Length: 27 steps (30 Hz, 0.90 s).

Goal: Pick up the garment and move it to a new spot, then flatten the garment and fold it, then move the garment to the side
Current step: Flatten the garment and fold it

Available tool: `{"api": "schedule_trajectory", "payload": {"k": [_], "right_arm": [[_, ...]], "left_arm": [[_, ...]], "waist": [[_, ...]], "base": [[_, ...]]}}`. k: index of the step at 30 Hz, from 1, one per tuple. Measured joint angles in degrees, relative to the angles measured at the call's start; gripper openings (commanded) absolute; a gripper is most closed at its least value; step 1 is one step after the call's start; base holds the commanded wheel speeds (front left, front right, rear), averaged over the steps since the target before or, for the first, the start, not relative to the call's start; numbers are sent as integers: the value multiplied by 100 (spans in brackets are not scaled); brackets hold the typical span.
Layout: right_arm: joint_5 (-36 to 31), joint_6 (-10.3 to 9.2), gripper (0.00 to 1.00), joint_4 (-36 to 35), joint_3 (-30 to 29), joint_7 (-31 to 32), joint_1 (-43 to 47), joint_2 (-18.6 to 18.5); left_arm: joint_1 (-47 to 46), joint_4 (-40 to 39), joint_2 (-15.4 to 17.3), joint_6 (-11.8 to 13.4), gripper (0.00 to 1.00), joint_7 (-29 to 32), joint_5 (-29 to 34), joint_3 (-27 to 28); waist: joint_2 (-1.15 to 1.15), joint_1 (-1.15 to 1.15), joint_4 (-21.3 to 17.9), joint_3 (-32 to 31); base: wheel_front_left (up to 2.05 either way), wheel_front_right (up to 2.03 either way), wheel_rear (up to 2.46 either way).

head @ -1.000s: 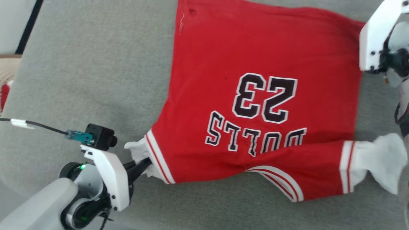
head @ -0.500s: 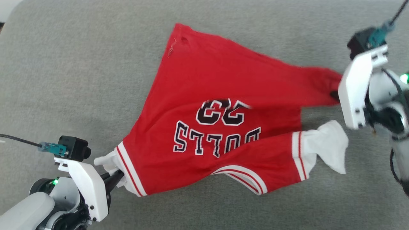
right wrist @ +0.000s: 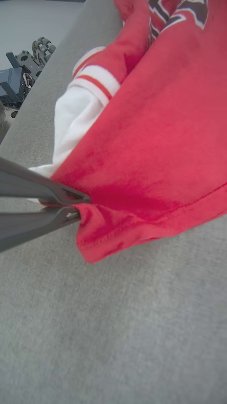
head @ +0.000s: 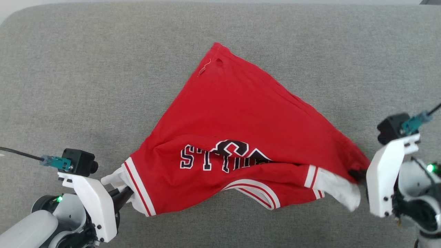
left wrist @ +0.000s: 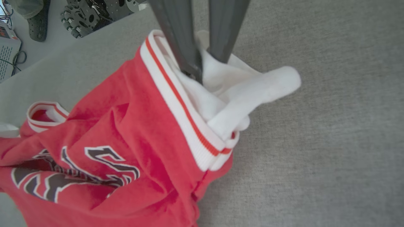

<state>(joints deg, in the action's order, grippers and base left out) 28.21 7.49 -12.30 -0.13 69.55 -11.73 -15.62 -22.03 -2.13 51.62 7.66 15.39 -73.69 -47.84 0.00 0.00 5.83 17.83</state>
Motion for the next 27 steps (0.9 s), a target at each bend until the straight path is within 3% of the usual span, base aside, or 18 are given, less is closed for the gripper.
{"api": "schedule_trajectory", "payload": {"k": [4, 5, 6, 7, 11, 17, 27], "right_arm": [[-301, 0, 2, 372, -57, -595, 196, 199], [-346, 1, 33, 501, -53, -759, 197, 234], [-392, 0, 55, 630, -13, -900, 208, 249], [-433, 0, 100, 724, -13, -1028, 207, 270], [-441, 3, 100, 856, 22, -1205, 176, 323], [-419, 0, 100, 415, -55, -1136, 172, 224], [-414, 0, 100, -1012, -294, -906, -160, 331]], "left_arm": [[0, 23, -41, -10, 0, -26, -38, 14], [0, 35, -53, -13, 0, -26, -38, 18], [-1, 55, -63, -19, 0, -29, -38, 18], [-1, 77, -75, -33, 0, -33, -41, 21], [-1, 140, -96, -62, 0, -80, -44, 27], [6, 158, -98, -96, 0, -137, -46, 41], [42, 126, -143, -138, 0, -203, -41, 43]], "waist": [[0, 0, 26, 41], [0, 0, 34, 52], [0, 0, 43, 59], [0, 0, 51, 65], [0, 0, 62, 65], [0, 0, 55, 48], [0, 0, 192, 82]], "base": [[0, 0, 0], [0, 0, 0], [0, 0, 0], [0, 0, 0], [0, 0, 0], [0, 0, 0], [0, 0, 0]]}}
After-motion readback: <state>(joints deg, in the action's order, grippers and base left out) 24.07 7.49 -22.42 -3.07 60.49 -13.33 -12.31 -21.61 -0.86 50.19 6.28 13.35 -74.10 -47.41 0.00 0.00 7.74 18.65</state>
